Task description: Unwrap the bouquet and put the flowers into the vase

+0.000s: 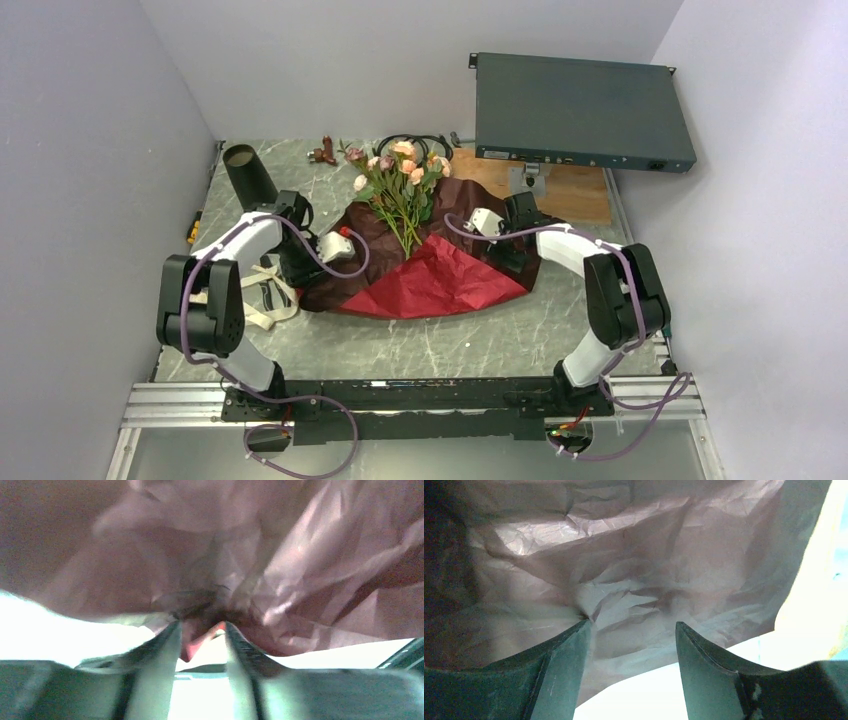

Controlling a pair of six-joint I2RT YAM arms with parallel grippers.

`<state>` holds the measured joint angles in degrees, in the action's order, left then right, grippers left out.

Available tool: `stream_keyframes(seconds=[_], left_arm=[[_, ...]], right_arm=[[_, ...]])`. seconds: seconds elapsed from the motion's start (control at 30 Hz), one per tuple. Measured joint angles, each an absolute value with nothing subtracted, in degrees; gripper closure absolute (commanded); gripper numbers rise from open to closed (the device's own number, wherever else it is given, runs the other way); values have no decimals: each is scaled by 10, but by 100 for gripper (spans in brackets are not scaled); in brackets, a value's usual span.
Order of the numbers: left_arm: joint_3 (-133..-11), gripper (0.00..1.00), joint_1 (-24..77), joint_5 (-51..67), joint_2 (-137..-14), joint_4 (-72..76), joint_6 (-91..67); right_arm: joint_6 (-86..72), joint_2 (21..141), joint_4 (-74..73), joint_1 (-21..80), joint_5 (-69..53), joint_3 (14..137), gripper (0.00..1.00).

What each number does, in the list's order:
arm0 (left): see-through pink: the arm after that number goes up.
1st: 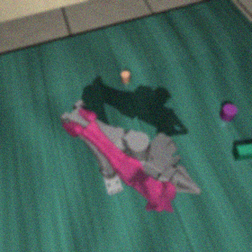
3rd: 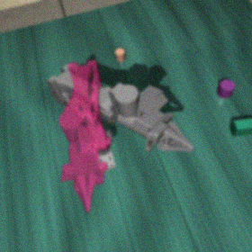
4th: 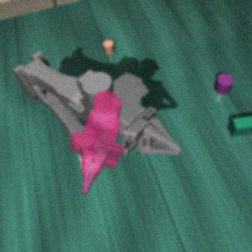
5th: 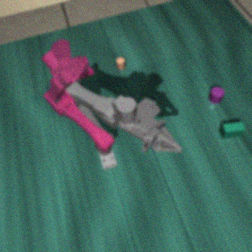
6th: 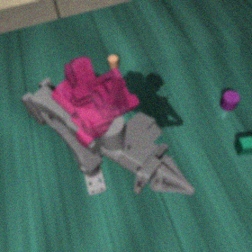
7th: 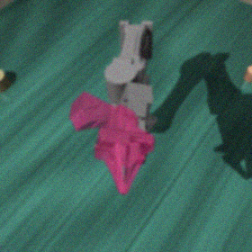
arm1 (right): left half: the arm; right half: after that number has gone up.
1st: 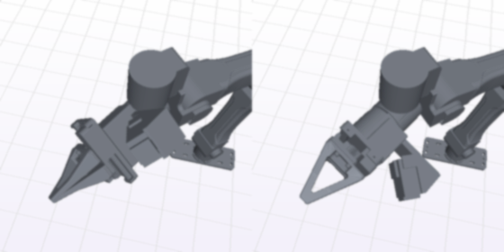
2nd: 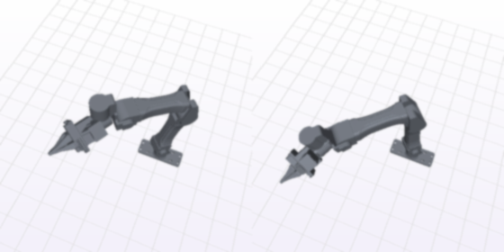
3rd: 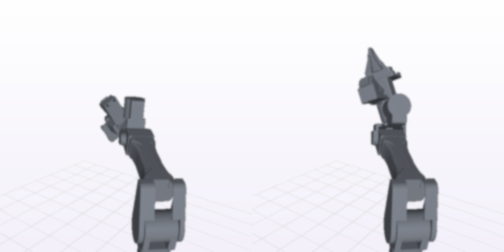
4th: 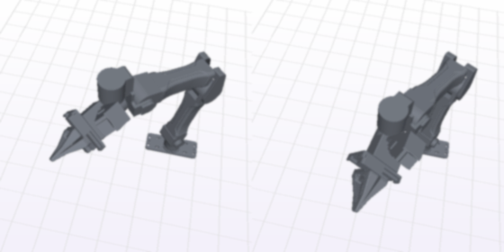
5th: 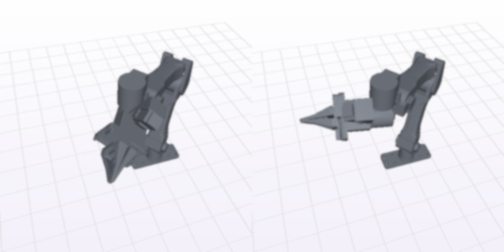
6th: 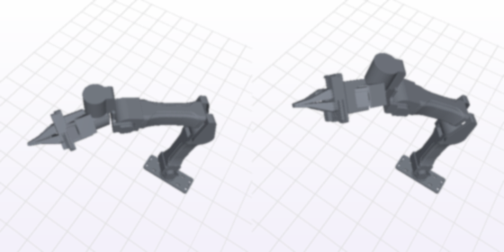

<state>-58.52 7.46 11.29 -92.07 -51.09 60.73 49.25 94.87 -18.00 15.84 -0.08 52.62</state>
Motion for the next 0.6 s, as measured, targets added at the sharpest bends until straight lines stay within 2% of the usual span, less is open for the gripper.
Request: stream_keyframes(seconds=[0.17,0.37,0.47,0.6], left_arm=[[-623,29,74,154,-874,-554,584],[-689,22,63,205,-834,-614,553],[-733,13,46,251,-830,-637,526],[-787,13,46,341,-834,-629,451]], right_arm=[[485,909,-225,158,-12,511,27],[474,844,-272,158,-32,510,23],[469,814,-293,158,-49,510,23],[467,789,-317,158,-74,510,23]])
